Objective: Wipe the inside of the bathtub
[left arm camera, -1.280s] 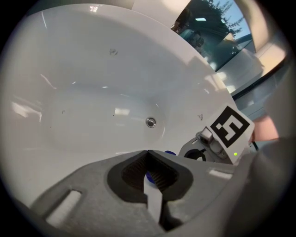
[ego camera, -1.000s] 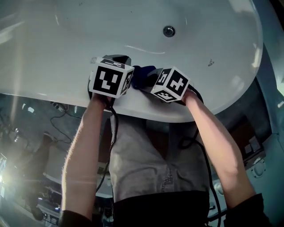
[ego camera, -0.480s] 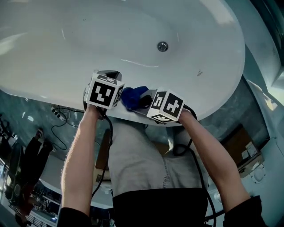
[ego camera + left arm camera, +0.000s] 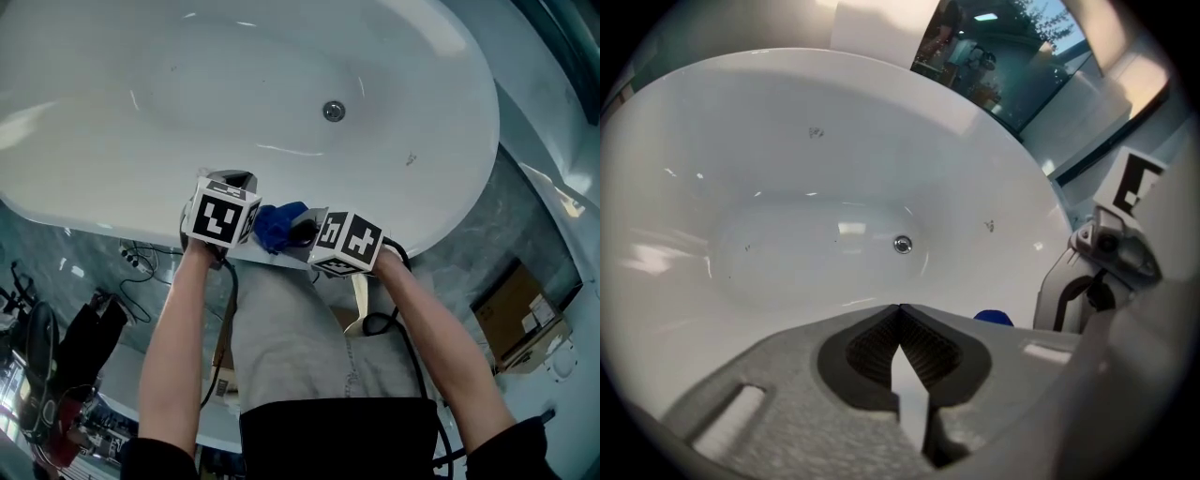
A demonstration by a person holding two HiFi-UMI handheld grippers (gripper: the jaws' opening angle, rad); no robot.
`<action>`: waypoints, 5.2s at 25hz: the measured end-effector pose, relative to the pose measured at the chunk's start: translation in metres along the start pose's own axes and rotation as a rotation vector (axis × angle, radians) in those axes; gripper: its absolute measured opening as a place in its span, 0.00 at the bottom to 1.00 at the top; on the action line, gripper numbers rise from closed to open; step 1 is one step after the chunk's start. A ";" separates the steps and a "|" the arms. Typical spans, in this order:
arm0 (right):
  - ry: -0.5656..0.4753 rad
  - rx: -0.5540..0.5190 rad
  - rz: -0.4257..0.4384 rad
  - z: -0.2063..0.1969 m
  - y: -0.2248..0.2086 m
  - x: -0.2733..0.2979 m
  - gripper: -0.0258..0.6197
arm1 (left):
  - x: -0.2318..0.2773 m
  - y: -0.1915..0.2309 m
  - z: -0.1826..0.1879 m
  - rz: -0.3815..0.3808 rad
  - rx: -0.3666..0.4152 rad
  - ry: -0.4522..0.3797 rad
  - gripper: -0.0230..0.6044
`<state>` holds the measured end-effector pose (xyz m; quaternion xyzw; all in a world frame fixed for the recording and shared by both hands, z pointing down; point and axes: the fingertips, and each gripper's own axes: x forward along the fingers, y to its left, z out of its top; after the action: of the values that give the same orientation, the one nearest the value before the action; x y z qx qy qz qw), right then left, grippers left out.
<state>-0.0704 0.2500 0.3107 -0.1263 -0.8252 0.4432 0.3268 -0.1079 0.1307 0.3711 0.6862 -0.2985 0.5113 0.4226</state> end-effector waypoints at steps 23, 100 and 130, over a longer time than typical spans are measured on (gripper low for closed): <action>-0.094 0.084 -0.272 -0.002 -0.174 -0.092 0.12 | 0.066 -0.010 0.054 -0.049 -0.046 -0.013 0.04; 0.282 0.040 0.104 -0.106 -0.147 0.013 0.12 | 0.117 -0.029 0.002 -0.207 0.004 0.198 0.04; 0.098 -0.001 0.169 -0.065 0.000 -0.051 0.12 | 0.033 -0.076 0.009 -0.167 0.082 0.124 0.04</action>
<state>0.0104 0.2670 0.3147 -0.2170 -0.7948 0.4621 0.3281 -0.0298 0.1590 0.3803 0.6924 -0.1925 0.5277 0.4529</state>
